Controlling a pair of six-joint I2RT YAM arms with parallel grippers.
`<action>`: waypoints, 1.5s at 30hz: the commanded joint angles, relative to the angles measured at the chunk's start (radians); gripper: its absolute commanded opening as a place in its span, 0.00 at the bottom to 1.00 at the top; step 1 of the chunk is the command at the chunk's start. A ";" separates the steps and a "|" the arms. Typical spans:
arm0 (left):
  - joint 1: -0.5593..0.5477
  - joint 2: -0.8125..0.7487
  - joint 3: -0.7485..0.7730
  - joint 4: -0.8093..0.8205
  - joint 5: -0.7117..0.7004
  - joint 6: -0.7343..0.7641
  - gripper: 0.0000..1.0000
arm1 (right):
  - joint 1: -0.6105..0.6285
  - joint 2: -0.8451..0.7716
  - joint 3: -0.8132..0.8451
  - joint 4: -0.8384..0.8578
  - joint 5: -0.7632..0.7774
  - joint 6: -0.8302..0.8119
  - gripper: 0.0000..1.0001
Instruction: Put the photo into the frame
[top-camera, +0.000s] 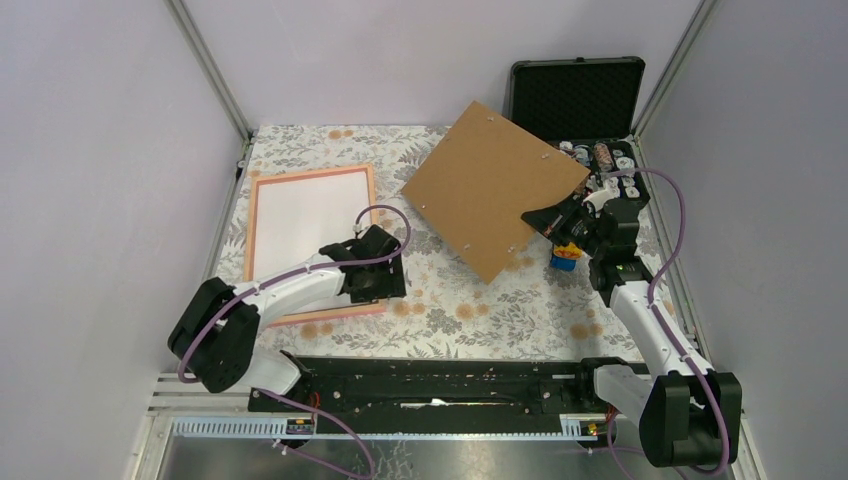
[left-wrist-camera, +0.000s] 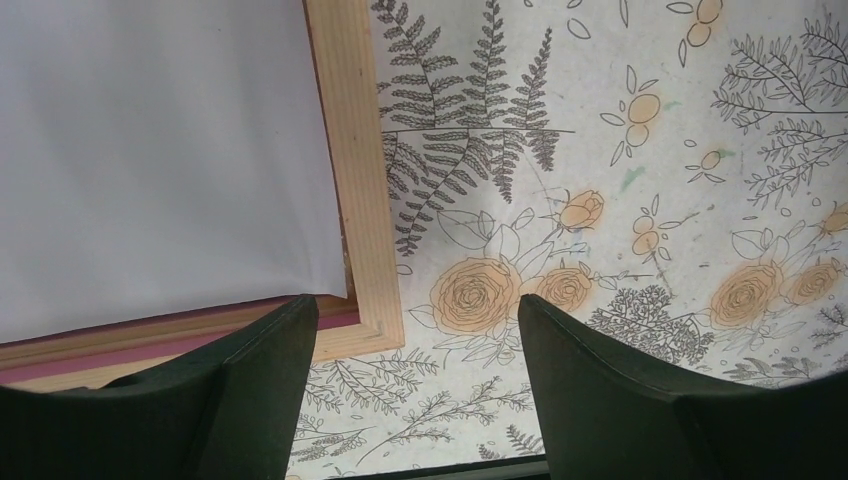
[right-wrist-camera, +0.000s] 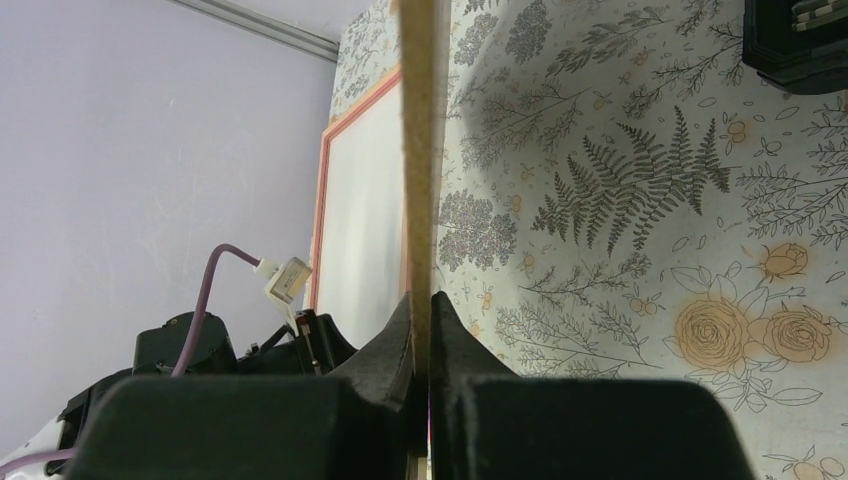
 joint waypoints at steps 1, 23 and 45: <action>0.007 -0.001 -0.007 0.085 0.049 -0.011 0.78 | -0.008 -0.039 0.074 0.102 -0.033 -0.008 0.00; 0.005 0.295 0.164 0.480 0.389 -0.108 0.72 | -0.036 -0.049 0.213 -0.036 0.005 -0.069 0.00; 0.112 -0.069 0.206 0.178 0.241 0.152 0.99 | -0.066 -0.037 0.333 -0.192 0.043 -0.132 0.00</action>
